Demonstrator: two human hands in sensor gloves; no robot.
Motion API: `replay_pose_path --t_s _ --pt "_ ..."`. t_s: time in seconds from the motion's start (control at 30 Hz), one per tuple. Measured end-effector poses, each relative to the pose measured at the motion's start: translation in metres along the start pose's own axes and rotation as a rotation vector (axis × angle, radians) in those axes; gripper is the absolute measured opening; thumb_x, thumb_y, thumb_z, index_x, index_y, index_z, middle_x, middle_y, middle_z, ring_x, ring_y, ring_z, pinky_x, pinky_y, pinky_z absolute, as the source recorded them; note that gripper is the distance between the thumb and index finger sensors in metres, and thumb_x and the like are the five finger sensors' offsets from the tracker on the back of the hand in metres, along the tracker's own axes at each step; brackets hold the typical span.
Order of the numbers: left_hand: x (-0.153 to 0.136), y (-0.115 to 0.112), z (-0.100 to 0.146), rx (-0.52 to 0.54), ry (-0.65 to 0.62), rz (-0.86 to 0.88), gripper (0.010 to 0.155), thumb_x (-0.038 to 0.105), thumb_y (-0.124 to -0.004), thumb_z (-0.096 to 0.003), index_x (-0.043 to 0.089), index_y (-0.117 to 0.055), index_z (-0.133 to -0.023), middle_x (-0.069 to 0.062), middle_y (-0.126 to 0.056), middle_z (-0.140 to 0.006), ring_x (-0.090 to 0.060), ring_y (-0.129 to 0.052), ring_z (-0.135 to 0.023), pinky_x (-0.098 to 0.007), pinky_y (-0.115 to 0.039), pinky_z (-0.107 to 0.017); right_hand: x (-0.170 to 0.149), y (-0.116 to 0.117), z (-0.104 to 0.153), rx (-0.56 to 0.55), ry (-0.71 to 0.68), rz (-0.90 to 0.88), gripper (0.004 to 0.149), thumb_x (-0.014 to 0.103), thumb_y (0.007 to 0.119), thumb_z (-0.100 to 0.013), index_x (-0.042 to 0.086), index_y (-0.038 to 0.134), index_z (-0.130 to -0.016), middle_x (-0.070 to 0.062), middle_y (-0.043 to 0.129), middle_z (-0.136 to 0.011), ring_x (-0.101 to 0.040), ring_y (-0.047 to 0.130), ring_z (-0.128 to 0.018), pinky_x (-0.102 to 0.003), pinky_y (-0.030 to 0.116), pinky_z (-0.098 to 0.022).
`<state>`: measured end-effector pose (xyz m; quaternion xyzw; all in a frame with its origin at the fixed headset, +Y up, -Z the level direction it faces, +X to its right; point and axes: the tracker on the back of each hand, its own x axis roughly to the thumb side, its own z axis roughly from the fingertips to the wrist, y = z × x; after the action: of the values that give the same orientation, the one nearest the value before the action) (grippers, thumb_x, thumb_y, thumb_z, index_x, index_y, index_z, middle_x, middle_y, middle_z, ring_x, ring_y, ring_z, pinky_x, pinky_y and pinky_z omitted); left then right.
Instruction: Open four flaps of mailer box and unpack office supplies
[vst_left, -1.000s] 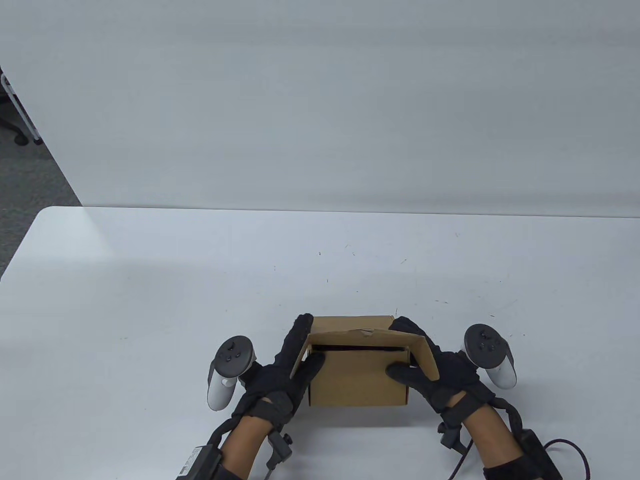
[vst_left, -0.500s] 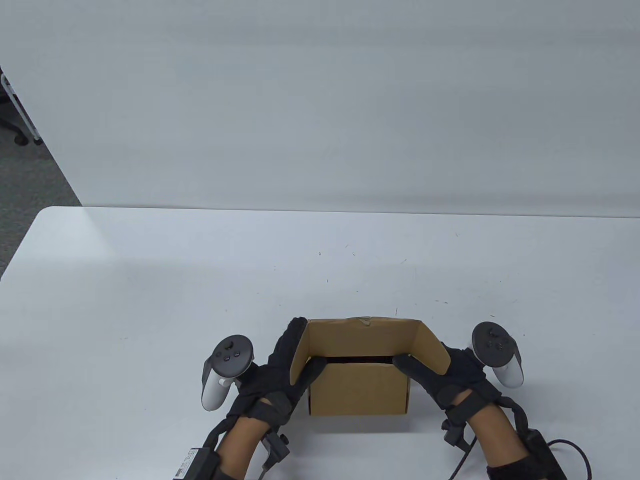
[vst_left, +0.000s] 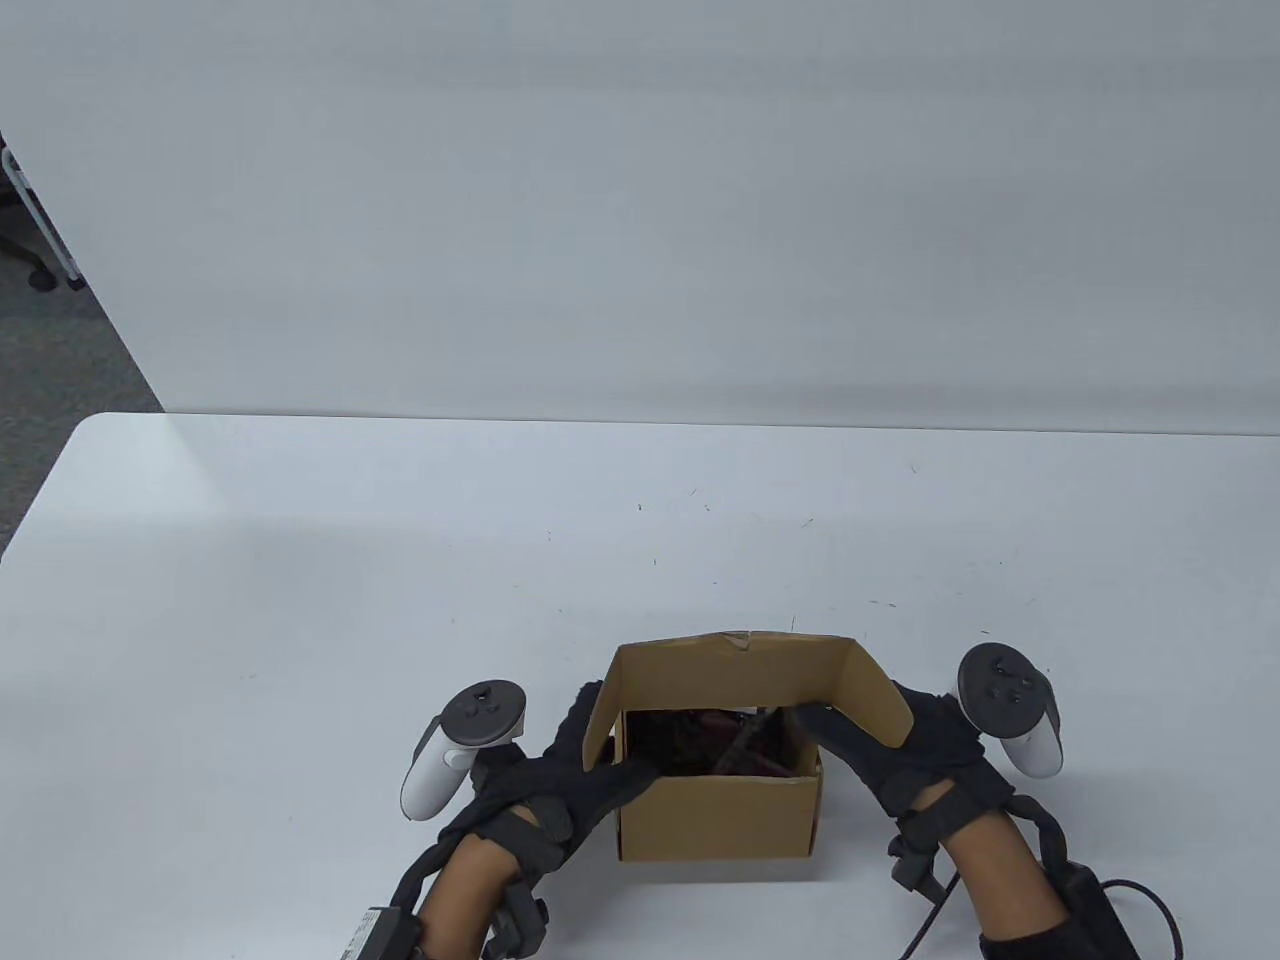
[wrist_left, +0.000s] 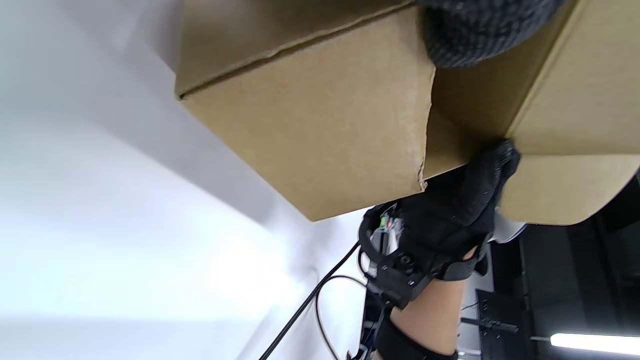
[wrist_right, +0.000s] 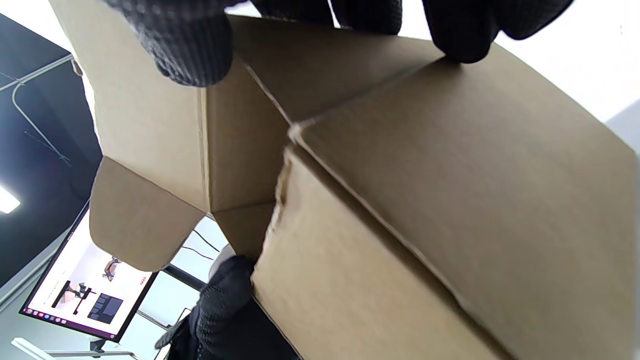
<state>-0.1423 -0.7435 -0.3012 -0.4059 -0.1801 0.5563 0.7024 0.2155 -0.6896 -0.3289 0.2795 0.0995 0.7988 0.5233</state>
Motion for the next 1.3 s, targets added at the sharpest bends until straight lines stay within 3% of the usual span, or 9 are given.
replay_pose_path --t_s 0.2,0.53,0.7,1.3 --pt "-0.007 -0.006 0.003 -0.042 0.081 -0.028 0.111 0.064 -0.074 -0.0632 0.023 0.022 -0.102 -0.016 0.018 -0.117 -0.054 -0.011 -0.117 -0.076 -0.035 -0.077 0.009 -0.001 0.003 0.014 -0.002 0.026 0.062 0.053 0.078 -0.063 0.013 0.064 -0.108 -0.019 0.060 -0.114 -0.063 0.067 -0.091 -0.073 0.056 -0.062" --pt "-0.025 -0.016 0.007 -0.069 0.124 -0.025 0.115 0.067 -0.077 -0.0610 0.023 0.021 -0.103 -0.016 0.018 -0.117 -0.055 -0.008 -0.117 -0.076 -0.032 -0.077 0.017 -0.003 0.006 0.039 -0.035 0.067 0.061 0.053 0.078 -0.063 0.012 0.066 -0.107 -0.020 0.064 -0.112 -0.061 0.071 -0.088 -0.073 0.057 -0.061" --pt "-0.028 -0.023 0.006 -0.054 0.194 -0.133 0.113 0.061 -0.078 -0.0627 0.023 0.020 -0.103 -0.015 0.016 -0.118 -0.046 -0.010 -0.119 -0.070 -0.033 -0.080 0.022 -0.006 0.007 0.001 -0.072 0.023 0.061 0.053 0.077 -0.063 0.009 0.070 -0.104 -0.022 0.070 -0.107 -0.061 0.076 -0.083 -0.073 0.059 -0.060" --pt "-0.021 -0.010 0.009 -0.053 0.129 -0.105 0.112 0.059 -0.081 -0.0630 0.024 0.017 -0.105 -0.016 0.015 -0.118 -0.052 -0.006 -0.117 -0.075 -0.029 -0.078 0.022 -0.005 0.006 0.030 -0.051 0.042 0.061 0.053 0.077 -0.063 0.010 0.069 -0.105 -0.022 0.068 -0.108 -0.061 0.074 -0.085 -0.073 0.058 -0.061"
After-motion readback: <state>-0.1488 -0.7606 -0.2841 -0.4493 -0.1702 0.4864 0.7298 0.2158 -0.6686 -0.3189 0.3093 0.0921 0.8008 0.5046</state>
